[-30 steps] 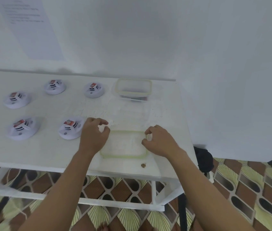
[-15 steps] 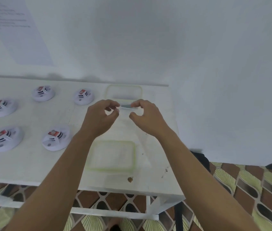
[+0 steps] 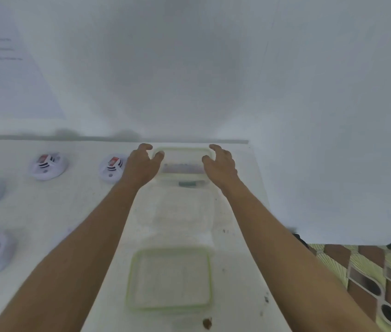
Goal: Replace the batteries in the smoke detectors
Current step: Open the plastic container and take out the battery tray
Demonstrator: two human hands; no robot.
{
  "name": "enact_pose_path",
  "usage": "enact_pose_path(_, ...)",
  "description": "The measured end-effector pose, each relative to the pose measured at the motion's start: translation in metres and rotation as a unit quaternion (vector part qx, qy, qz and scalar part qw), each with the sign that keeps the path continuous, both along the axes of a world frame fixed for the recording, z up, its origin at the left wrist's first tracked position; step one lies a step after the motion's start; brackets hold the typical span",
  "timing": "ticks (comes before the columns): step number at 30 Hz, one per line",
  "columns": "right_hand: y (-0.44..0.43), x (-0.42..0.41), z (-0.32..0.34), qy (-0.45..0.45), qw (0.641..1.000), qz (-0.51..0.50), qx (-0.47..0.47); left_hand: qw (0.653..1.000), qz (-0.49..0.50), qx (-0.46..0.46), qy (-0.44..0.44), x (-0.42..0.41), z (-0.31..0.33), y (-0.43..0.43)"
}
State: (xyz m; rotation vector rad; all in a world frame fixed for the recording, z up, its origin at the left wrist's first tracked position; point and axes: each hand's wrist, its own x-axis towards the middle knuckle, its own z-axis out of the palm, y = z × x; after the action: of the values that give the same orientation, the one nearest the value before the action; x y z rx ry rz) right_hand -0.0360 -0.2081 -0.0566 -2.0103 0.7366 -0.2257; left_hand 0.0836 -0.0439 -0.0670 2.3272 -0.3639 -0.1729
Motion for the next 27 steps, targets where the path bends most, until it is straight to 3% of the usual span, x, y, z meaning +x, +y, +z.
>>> enact_pose_path(4, -0.007, 0.02, -0.01, 0.015, 0.999, -0.016, 0.03, 0.999, -0.034, 0.008, 0.039, 0.021, -0.007, -0.007)
enact_pose_path(10, -0.009, 0.028, -0.024, -0.032, 0.999, -0.025, 0.029, 0.982, -0.07, -0.103, 0.14, 0.037, -0.023, -0.006)
enact_pose_path(15, -0.009, 0.033, -0.029, -0.041, 0.999, -0.027, 0.022, 0.973, -0.1, -0.122, 0.172, 0.043, -0.027, -0.006)
enact_pose_path(21, -0.012, 0.035, -0.032, -0.039, 0.999, -0.026, 0.013, 0.988, -0.048, -0.109, 0.098, 0.043, -0.027, -0.009)
enact_pose_path(27, -0.018, 0.037, -0.032, -0.041, 0.999, -0.018, 0.004, 0.99, -0.131, -0.016, -0.045, 0.055, -0.01, -0.019)
